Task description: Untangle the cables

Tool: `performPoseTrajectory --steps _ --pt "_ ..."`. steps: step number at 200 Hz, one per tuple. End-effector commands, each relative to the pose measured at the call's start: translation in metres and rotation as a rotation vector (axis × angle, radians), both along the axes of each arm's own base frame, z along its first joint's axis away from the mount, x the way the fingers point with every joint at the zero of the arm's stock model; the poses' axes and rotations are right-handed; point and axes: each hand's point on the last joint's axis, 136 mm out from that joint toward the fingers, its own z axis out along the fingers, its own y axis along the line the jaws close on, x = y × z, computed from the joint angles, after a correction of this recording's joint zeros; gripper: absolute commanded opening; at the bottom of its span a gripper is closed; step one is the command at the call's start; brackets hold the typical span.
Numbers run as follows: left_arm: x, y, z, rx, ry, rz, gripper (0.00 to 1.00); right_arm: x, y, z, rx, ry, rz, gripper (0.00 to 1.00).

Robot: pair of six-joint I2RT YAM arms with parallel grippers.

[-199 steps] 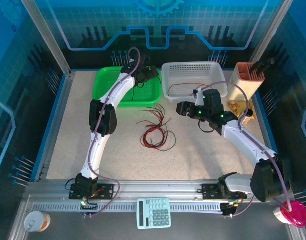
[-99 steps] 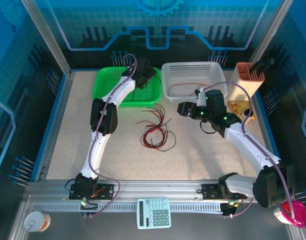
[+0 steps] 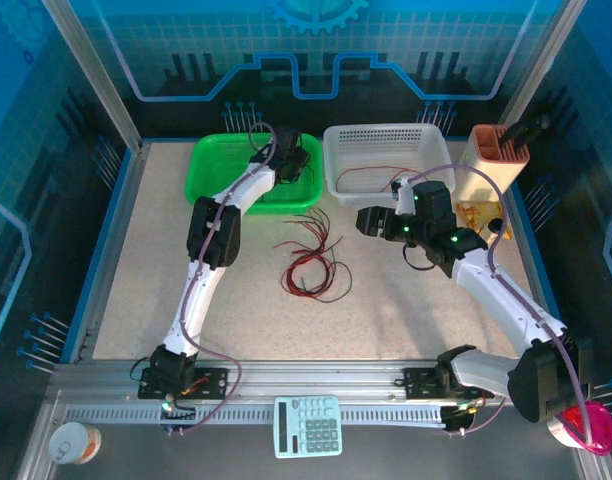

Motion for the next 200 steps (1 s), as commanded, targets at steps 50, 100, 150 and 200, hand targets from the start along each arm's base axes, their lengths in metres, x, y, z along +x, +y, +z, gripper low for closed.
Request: performPoseTrajectory --steps 50,100,150,200 --pt "-0.009 0.014 0.009 0.074 -0.01 -0.053 0.0 -0.006 0.007 0.019 0.018 -0.047 0.038 0.74" --pt "-0.038 0.049 -0.008 0.192 0.058 -0.096 0.18 -0.009 0.012 0.017 0.007 -0.041 0.053 0.75" --pt "-0.041 0.034 0.049 0.25 -0.071 -0.284 0.77 -0.014 0.016 -0.004 -0.041 0.009 0.058 0.75" --pt "-0.058 0.013 0.146 0.245 -0.233 -0.454 0.91 -0.026 0.018 -0.03 -0.092 0.061 0.061 0.75"
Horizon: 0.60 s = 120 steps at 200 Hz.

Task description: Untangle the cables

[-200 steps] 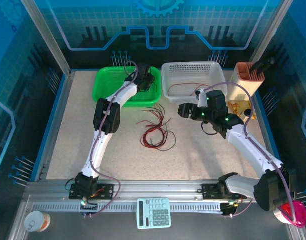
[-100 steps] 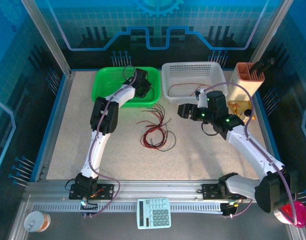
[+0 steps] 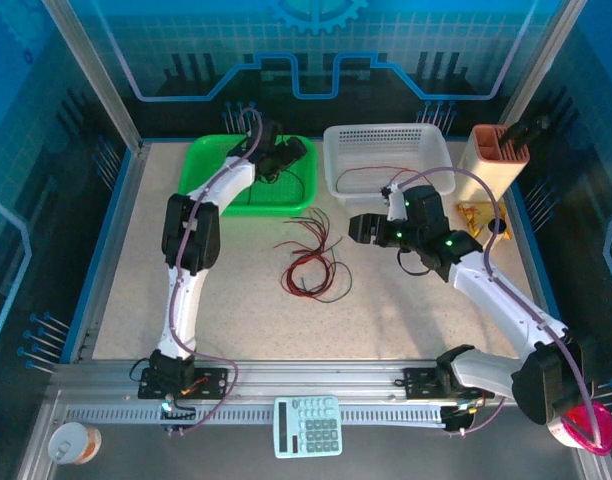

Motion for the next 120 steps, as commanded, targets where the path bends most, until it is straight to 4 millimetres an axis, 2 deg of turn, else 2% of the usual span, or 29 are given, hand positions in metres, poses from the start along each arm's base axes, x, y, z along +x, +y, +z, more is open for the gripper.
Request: performPoseTrajectory --steps 1,5,7,16,29,30,53,63,96,120 --pt "-0.017 -0.015 0.086 -0.008 -0.128 -0.144 0.91 -0.01 0.001 -0.021 -0.052 0.048 0.008 0.75" --pt "-0.021 -0.015 0.091 -0.006 -0.13 -0.153 0.92 -0.01 0.002 -0.022 -0.054 0.047 0.011 0.75" --pt "-0.024 -0.015 0.093 -0.006 -0.131 -0.158 0.92 -0.014 0.001 -0.031 -0.064 0.067 0.012 0.75" --pt "-0.034 -0.014 0.103 -0.001 -0.134 -0.171 0.93 -0.019 0.002 -0.04 -0.076 0.085 0.017 0.75" --pt "-0.054 -0.009 0.108 0.011 -0.123 -0.177 0.93 -0.026 0.004 -0.052 -0.089 0.107 0.024 0.75" --pt "-0.056 -0.009 0.117 0.008 -0.138 -0.178 0.93 -0.026 0.003 -0.053 -0.091 0.11 0.023 0.75" --pt "-0.1 -0.002 0.116 0.028 -0.117 -0.191 0.95 -0.038 0.003 -0.077 -0.128 0.159 0.023 0.74" --pt "-0.122 -0.001 0.11 0.041 -0.098 -0.199 0.95 -0.042 0.002 -0.088 -0.147 0.184 0.02 0.73" --pt "-0.203 -0.002 0.074 0.103 -0.035 -0.24 0.96 -0.057 0.005 -0.122 -0.205 0.267 0.038 0.68" --pt "-0.251 0.003 0.045 0.146 0.0 -0.233 0.98 -0.07 0.012 -0.14 -0.231 0.302 0.056 0.64"
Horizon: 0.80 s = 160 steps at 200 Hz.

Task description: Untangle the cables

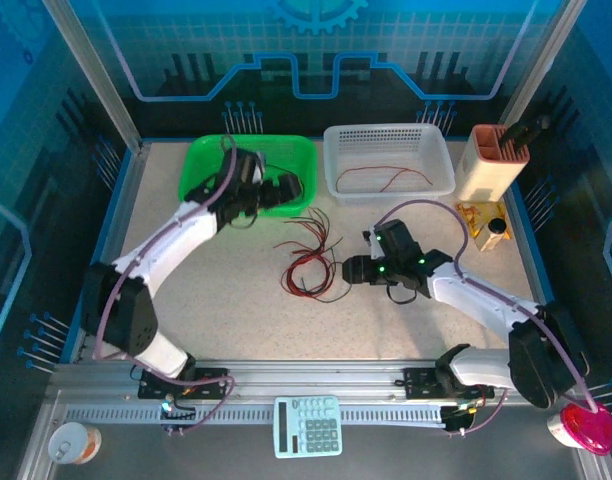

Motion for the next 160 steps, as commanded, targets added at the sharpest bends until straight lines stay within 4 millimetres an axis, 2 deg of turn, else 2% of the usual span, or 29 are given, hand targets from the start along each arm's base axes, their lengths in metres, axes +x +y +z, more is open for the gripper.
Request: performPoseTrajectory --steps 1,28,54,112,160 --pt "-0.037 0.009 -0.024 0.069 0.01 0.009 0.98 -0.014 0.004 -0.02 -0.038 0.044 0.005 0.64" --pt "-0.071 0.02 -0.043 0.078 0.024 0.046 0.99 -0.023 0.009 -0.031 -0.075 0.06 0.015 0.59" --pt "-0.087 0.03 -0.046 0.066 0.014 0.079 0.99 -0.023 0.013 -0.039 -0.096 0.065 0.008 0.58" --pt "-0.09 0.033 -0.039 0.08 -0.003 0.066 0.99 -0.019 0.027 -0.059 -0.088 0.103 -0.019 0.55" --pt "-0.088 0.026 -0.048 0.07 0.014 0.049 0.99 -0.013 0.038 -0.066 -0.086 0.117 -0.023 0.47"
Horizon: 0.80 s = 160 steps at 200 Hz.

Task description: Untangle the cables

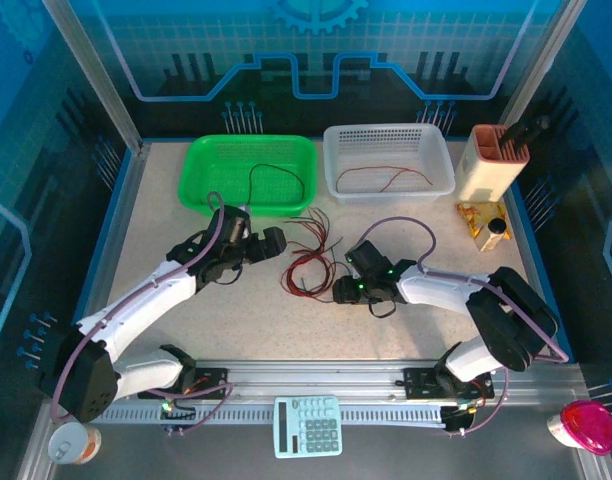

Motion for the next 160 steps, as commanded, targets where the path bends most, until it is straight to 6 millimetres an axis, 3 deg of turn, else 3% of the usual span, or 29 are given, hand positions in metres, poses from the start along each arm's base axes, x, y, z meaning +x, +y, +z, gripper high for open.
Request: performPoseTrajectory --steps 1,18,49,117,127,160 --pt "0.004 -0.006 -0.003 -0.009 -0.01 -0.012 0.99 0.01 0.015 0.003 0.025 -0.018 -0.007 0.46" --pt "0.004 -0.009 -0.004 -0.014 -0.009 -0.018 0.99 0.013 0.017 0.001 0.023 -0.019 -0.009 0.37" --pt "0.005 -0.012 -0.004 -0.016 -0.01 -0.033 0.99 0.018 0.019 0.012 0.02 -0.043 -0.001 0.0" --pt "-0.002 -0.034 0.002 -0.135 0.056 -0.063 0.99 0.034 0.025 0.098 0.182 -0.166 0.02 0.0" --pt "-0.004 -0.037 0.001 -0.153 0.065 -0.064 0.99 0.034 0.028 0.102 0.191 -0.171 0.036 0.0" --pt "-0.007 -0.036 0.001 -0.163 0.078 -0.041 0.99 0.023 0.038 0.085 0.086 -0.179 0.178 0.26"
